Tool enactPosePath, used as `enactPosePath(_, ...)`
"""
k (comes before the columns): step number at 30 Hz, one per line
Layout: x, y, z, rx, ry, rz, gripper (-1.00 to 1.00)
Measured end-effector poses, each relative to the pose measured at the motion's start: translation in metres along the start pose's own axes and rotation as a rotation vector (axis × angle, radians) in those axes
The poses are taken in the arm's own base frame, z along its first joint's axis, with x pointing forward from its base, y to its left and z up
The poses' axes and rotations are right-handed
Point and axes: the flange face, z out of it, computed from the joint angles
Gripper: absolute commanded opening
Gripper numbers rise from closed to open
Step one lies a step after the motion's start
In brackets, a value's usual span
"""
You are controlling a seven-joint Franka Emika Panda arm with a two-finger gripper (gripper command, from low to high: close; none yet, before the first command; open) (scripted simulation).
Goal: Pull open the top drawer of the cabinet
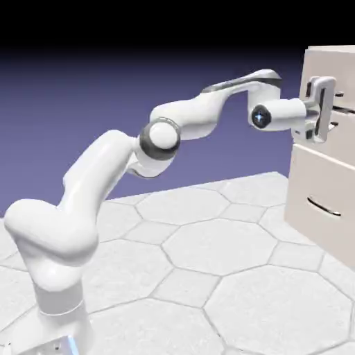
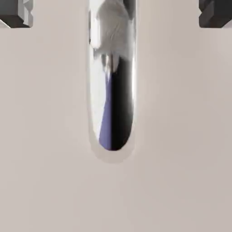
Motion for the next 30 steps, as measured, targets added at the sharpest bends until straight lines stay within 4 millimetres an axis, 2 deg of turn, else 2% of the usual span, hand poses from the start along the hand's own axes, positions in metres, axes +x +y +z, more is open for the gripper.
enactPosePath(1, -0.001, 0.002, 0.002, 0.0, -0.001, 0.001, 0.0)
enactPosePath(2, -0.001, 0.002, 0.002, 0.0, -0.002, 0.001, -1.0)
enactPosePath(9, -0.001, 0.002, -0.007, 0.001, -0.002, 0.001, -1.0)
enactPosePath(15, -0.001, 0.002, -0.024, 0.0, -0.002, 0.002, -1.0)
enactPosePath(23, -0.001, 0.002, -0.062, 0.0, -0.002, 0.002, -1.0)
enactPosePath(30, -0.001, 0.002, -0.106, 0.0, -0.002, 0.002, -1.0)
